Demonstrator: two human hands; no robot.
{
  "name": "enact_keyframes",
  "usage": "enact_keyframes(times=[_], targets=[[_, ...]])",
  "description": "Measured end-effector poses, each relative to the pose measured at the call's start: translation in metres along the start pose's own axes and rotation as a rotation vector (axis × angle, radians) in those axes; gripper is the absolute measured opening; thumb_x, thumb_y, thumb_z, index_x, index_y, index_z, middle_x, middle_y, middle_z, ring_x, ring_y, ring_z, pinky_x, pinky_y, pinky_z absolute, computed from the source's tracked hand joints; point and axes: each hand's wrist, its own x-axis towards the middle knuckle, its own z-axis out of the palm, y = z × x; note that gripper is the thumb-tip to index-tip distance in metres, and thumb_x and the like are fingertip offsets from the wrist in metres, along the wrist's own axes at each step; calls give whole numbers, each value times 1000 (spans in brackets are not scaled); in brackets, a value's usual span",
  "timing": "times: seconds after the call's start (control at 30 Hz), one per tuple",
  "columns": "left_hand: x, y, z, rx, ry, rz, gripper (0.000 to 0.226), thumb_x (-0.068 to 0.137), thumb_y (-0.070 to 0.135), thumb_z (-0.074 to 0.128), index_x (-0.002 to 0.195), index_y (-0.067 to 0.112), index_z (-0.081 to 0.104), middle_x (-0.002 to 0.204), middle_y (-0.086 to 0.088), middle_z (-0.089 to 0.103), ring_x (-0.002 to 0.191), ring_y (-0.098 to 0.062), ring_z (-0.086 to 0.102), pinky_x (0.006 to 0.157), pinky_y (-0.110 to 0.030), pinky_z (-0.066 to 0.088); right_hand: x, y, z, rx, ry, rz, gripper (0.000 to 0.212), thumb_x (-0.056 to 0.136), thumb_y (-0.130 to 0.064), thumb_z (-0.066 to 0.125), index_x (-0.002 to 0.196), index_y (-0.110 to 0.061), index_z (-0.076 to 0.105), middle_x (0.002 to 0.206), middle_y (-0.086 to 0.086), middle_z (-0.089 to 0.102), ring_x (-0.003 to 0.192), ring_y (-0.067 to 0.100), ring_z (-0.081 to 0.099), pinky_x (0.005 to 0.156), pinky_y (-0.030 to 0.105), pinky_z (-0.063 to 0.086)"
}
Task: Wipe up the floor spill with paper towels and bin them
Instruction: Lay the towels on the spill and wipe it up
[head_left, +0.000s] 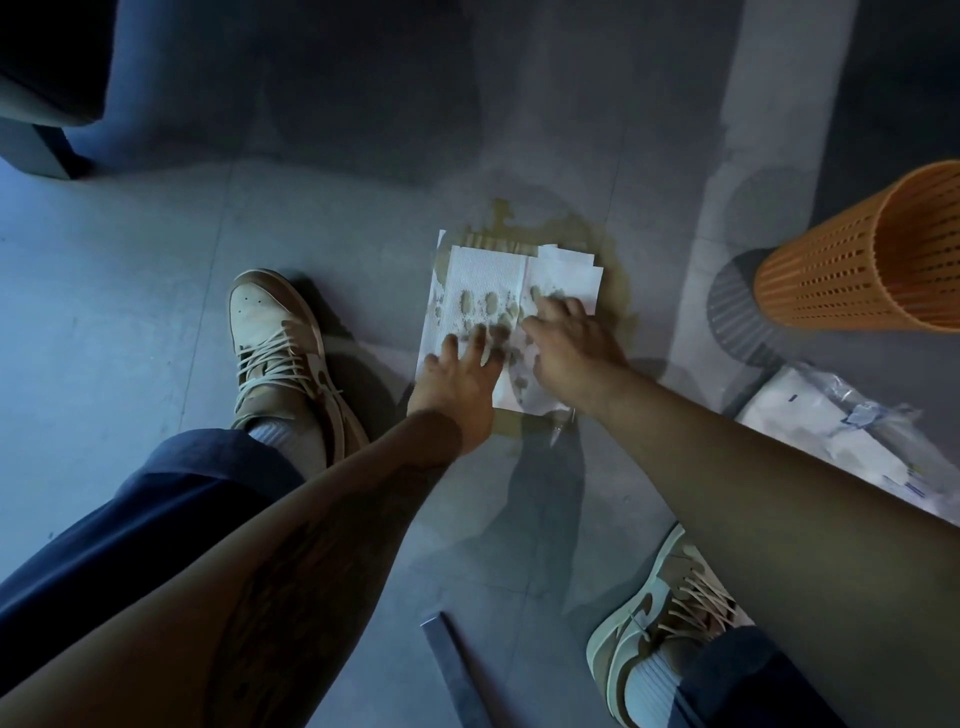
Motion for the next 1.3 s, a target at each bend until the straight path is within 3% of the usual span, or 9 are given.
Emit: enact_keyframes(times=[0.17,0.3,0.43,0.53,0.63,0.9,1.07,1.17,1.3], targets=[[-7,6,15,-14,-31,-35,77,90,26,46,157,16,9,165,-15,-1,138,-40,25,97,-49,46,-15,6,18,4,-24,-14,69,82,-16,67,145,-18,39,160,6,18,147,30,16,110,47,39],[7,-3,2,-131,29,-46,68,90,25,51,153,22,25,162,-11,16,137,-35,31,103,-48,43,-9,6,17,8,104,30,61,80,-28,72,135,-19,48,155,5,28,141,29,27,112,45,35],[30,-17,-11,-144,55,-7,78,94,16,46,159,23,4,167,-11,-8,152,-38,2,117,-49,30,2,5,18,-30,92,132,90,76,-47,73,151,-23,29,158,4,24,143,30,24,118,49,21],[43,-27,-16,-101,45,26,78,96,12,40,159,19,-6,165,-10,-22,153,-36,-9,120,-48,22,3,6,20,-80,90,135,98,76,-51,74,154,-23,22,159,5,23,145,29,23,119,50,19],[45,-31,-11,36,24,64,75,98,11,34,157,13,-12,164,-14,-23,152,-40,-8,120,-51,24,2,8,21,-93,87,124,92,76,-50,74,151,-21,29,160,5,23,145,29,22,118,50,21],[39,-26,-7,28,143,85,73,89,10,43,158,15,16,164,-15,14,140,-38,31,107,-49,37,-3,8,16,-109,102,96,81,77,-46,75,147,-24,39,147,1,39,130,27,39,102,42,35],[36,-20,-12,85,187,128,68,88,11,44,153,18,27,150,-15,34,121,-35,47,96,-45,43,-6,6,13,-136,132,66,52,77,-40,76,122,-21,59,129,3,50,117,27,50,93,40,41],[35,-17,-14,84,222,162,61,85,8,36,146,16,37,144,-15,41,115,-34,51,95,-45,43,-3,6,8,-107,110,44,42,80,-39,74,115,-19,63,123,4,52,115,27,52,92,40,42],[37,-17,-10,57,253,157,57,85,3,45,142,9,38,139,-19,47,111,-36,55,98,-44,37,-1,7,5,-114,107,-3,33,84,-38,69,110,-18,64,119,4,56,112,27,56,93,40,42]])
